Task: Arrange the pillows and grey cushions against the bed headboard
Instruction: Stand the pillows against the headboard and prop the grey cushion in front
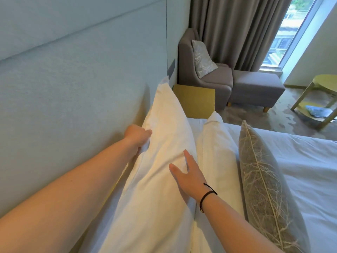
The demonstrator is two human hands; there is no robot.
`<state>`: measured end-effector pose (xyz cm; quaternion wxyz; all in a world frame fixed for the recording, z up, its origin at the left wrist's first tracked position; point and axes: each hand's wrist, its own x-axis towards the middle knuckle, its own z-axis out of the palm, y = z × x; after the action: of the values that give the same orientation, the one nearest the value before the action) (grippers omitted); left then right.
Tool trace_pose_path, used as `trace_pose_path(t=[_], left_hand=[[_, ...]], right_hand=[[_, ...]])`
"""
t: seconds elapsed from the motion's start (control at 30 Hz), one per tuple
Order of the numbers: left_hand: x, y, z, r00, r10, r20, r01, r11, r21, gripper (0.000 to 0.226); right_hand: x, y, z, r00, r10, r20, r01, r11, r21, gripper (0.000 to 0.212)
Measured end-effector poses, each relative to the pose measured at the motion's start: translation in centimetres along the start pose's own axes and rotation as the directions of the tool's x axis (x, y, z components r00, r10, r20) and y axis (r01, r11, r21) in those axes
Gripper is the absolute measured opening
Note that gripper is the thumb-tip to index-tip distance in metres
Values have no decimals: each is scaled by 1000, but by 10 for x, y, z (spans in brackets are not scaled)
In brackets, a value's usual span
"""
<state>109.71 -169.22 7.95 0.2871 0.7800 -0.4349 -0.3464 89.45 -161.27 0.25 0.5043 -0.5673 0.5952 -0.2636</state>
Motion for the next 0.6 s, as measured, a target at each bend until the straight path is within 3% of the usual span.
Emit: trace_pose_path(t=[0.07, 0.13, 0.23, 0.3, 0.47, 0.6], left_hand=[[7, 2, -7, 972, 176, -153, -131, 955, 267, 38], [9, 2, -11, 893, 368, -261, -181, 822, 540, 32], [11, -2, -5, 843, 505, -183, -204, 617, 760, 15], [15, 0, 0, 861, 493, -122, -226, 587, 778, 9], [38, 16, 0, 872, 477, -109, -269, 655, 707, 12], [70, 39, 8, 941, 338, 28, -320, 856, 407, 41]], right_hand=[[6, 1, 1, 1000, -5, -21, 5, 1000, 17, 85], [10, 1, 5, 1000, -6, -30, 7, 999, 32, 85], [13, 3, 13, 1000, -3, 5, 3, 1000, 3, 84], [15, 5, 14, 1000, -6, 19, 6, 1000, -27, 84], [25, 7, 9, 1000, -2, -2, 2, 1000, -30, 84], [33, 0, 6, 1000, -13, -2, 13, 1000, -4, 84]])
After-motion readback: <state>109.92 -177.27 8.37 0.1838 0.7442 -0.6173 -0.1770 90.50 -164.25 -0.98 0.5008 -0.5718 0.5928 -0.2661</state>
